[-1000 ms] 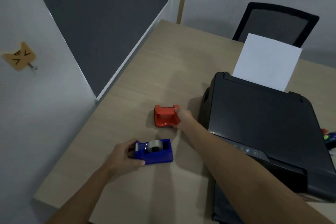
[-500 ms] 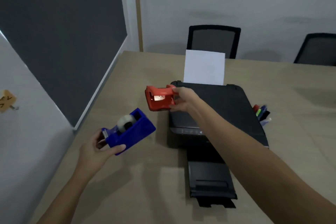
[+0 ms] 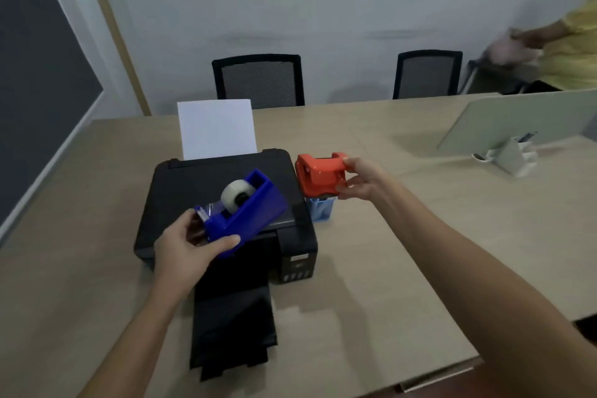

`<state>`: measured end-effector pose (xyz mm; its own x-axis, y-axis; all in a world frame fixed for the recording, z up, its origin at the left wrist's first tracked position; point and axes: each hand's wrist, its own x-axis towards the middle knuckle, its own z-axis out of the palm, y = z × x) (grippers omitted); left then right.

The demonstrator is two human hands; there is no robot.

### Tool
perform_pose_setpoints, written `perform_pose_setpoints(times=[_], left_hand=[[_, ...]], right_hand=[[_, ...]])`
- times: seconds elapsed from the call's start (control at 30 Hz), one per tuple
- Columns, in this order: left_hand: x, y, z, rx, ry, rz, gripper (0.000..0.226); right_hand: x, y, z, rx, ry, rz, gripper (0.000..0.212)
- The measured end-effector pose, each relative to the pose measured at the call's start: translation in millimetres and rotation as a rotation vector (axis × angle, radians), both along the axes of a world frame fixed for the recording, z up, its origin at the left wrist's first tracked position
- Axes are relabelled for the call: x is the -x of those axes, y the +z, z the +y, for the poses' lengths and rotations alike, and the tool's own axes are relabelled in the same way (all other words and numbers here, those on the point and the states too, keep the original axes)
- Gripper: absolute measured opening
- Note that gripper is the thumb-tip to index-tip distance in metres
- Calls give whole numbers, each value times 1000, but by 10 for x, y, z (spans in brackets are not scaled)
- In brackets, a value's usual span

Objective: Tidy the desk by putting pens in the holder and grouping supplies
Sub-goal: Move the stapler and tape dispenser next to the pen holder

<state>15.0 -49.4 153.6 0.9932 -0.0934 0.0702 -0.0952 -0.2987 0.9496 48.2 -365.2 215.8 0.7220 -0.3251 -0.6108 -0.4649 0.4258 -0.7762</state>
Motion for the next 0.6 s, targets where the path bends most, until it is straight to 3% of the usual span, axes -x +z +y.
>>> perform_pose_setpoints(times=[0.13, 0.43, 0.6], left_hand=[[315, -259, -1041, 45, -17, 66, 50], [873, -1099, -2533, 56, -4, 379, 56], [818, -1482, -2895, -8, 192, 424, 47]], right_hand=[[234, -281, -965, -14, -96, 82, 42], [480, -1210, -1770, 63, -150, 188, 42], [530, -1674, -1865, 88, -175, 250, 39]])
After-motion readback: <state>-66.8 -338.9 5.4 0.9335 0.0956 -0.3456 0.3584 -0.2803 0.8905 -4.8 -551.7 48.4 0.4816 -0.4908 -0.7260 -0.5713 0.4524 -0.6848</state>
